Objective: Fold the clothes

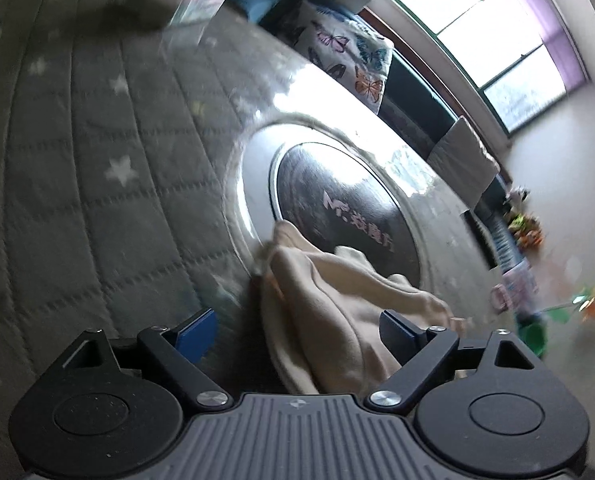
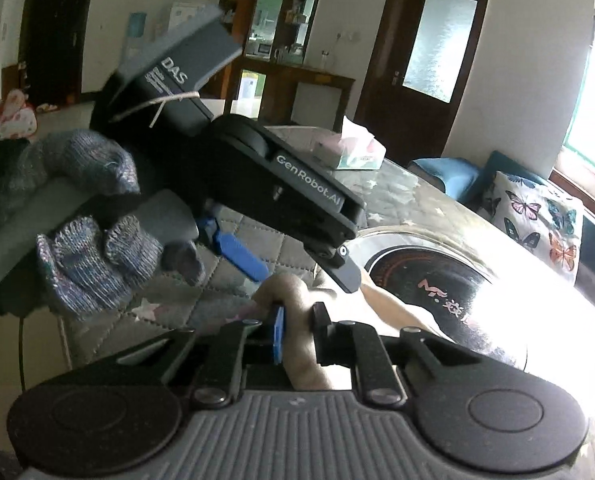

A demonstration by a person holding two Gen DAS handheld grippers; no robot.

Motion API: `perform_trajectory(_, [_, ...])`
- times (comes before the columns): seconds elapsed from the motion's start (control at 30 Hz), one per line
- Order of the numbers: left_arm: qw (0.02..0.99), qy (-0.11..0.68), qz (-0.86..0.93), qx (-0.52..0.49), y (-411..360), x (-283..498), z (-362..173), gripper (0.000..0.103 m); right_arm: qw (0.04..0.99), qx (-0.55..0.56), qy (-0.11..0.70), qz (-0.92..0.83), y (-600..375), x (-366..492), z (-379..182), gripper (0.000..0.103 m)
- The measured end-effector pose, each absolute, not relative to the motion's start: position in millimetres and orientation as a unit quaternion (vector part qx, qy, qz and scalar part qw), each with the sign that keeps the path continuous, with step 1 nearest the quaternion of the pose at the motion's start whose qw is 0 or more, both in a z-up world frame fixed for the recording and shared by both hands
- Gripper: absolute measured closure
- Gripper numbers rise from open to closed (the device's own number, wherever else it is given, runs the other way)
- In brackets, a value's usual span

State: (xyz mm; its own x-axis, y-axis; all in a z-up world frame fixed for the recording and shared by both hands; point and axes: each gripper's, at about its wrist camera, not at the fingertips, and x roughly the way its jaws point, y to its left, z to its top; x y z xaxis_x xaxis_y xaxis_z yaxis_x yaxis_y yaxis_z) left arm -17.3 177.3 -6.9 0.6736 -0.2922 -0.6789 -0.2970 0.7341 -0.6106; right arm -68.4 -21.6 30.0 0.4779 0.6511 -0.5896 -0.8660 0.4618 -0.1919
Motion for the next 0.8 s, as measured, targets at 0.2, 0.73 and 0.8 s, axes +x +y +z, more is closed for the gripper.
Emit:
perform_trajectory(0.2, [0.810, 0.415, -0.002, -0.414, 175.1, -12.7, -15.4, 0.048, 0.825, -0.232, 0.221, 0.466, -30.5, -72.0, 32.2, 0.090])
perform_trajectory(0.73, [0.804, 0.415, 0.010, -0.426, 188.1, -18.7, -25.5, 0.084, 0.853, -0.158, 0.271, 0.418, -93.4, -40.8, 30.7, 0.089])
perform_trajectory(0.8, [0.805, 0.416, 0.010, -0.423, 187.8, -19.1, -25.1, 0.084, 0.867, -0.140, 0.290, 0.381, -112.5, -23.5, 27.2, 0.089])
